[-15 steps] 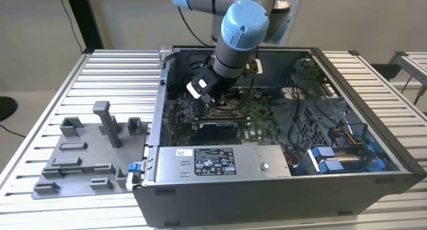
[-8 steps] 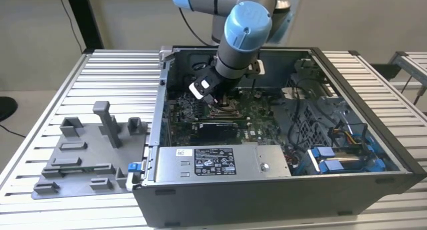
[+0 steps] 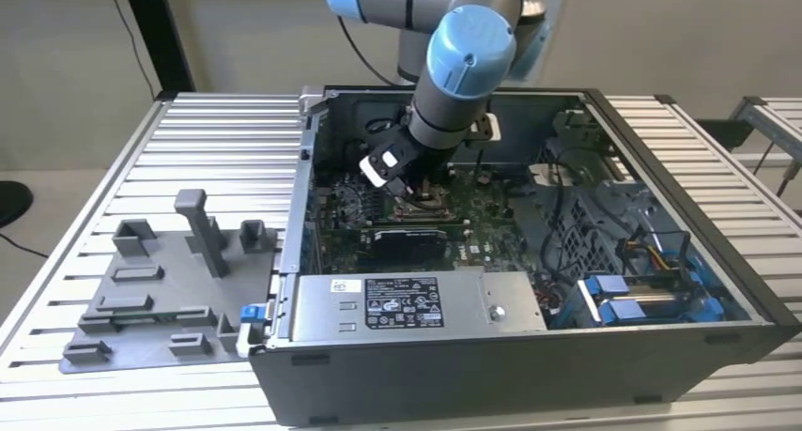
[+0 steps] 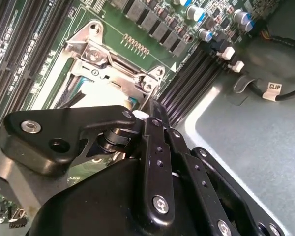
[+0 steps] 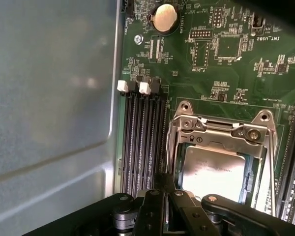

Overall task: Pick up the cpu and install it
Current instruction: 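Close the cpu cover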

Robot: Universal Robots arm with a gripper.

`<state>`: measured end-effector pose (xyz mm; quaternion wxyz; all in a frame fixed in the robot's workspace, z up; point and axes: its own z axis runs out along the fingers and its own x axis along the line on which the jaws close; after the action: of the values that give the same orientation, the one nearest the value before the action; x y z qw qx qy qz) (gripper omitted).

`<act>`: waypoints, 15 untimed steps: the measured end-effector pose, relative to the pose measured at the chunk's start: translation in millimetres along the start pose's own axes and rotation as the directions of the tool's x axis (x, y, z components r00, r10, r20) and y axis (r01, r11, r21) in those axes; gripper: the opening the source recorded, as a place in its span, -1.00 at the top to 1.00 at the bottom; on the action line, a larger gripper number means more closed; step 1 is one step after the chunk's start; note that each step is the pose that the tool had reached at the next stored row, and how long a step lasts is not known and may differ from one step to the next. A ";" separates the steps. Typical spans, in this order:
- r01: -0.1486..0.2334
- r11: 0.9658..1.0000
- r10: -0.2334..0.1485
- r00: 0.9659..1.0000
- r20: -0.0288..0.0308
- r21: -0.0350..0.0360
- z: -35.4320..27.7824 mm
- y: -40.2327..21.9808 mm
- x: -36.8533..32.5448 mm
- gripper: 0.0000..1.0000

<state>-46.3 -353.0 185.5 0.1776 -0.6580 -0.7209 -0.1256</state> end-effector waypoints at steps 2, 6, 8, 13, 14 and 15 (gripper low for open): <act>0.000 1.000 0.000 1.000 0.000 0.000 0.2 1.5 -0.3 1.00; 0.000 1.000 0.000 1.000 0.000 0.000 0.9 4.2 -1.0 1.00; 0.000 1.000 0.000 1.000 0.000 0.000 1.3 5.3 -1.3 1.00; 0.000 1.000 0.000 1.000 -0.001 0.003 1.6 8.5 -1.7 1.00; 0.000 1.000 0.000 1.000 -0.001 0.003 1.6 9.0 -1.7 1.00; -0.001 1.000 0.001 1.000 -0.001 0.004 1.5 9.5 -1.9 1.00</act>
<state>-36.9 -353.1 182.9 0.1793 -0.6578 -0.7208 -0.1247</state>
